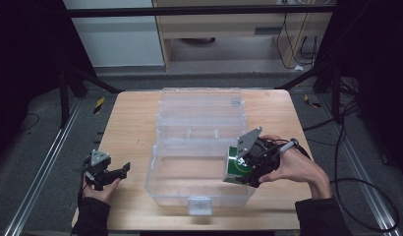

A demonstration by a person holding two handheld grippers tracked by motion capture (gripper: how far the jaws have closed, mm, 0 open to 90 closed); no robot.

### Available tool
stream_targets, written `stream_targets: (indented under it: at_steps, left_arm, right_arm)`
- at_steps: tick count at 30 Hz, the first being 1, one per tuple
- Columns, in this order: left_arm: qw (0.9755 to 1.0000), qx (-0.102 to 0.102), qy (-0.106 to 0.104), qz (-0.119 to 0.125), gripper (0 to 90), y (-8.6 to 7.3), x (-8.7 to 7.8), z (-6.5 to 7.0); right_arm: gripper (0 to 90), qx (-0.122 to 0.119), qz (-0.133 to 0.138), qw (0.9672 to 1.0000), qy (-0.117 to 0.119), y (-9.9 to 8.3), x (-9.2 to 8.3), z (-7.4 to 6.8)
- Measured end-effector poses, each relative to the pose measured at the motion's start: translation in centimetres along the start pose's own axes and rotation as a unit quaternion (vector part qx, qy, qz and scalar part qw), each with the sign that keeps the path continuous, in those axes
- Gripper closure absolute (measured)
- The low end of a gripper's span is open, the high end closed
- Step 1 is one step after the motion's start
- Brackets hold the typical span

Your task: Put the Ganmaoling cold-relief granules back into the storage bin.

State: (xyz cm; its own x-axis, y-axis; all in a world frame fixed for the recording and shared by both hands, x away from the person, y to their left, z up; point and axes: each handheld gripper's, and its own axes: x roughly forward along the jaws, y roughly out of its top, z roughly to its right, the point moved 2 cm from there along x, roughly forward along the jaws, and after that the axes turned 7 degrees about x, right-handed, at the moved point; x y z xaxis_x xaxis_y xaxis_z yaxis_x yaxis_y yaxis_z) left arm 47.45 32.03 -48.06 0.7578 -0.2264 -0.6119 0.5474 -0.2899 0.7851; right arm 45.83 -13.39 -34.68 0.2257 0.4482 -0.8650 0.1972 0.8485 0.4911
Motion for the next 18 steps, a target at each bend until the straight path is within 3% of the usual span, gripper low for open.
stream_targets:
  at_steps: [18]
  left_arm:
    - [1.0, -0.001, 0.0, 0.002, 20.3, 0.0, -0.1, 0.0]
  right_arm:
    - [15.9, -0.017, -0.031, 0.9994, 0.005, 0.0, 2.2, -0.5]
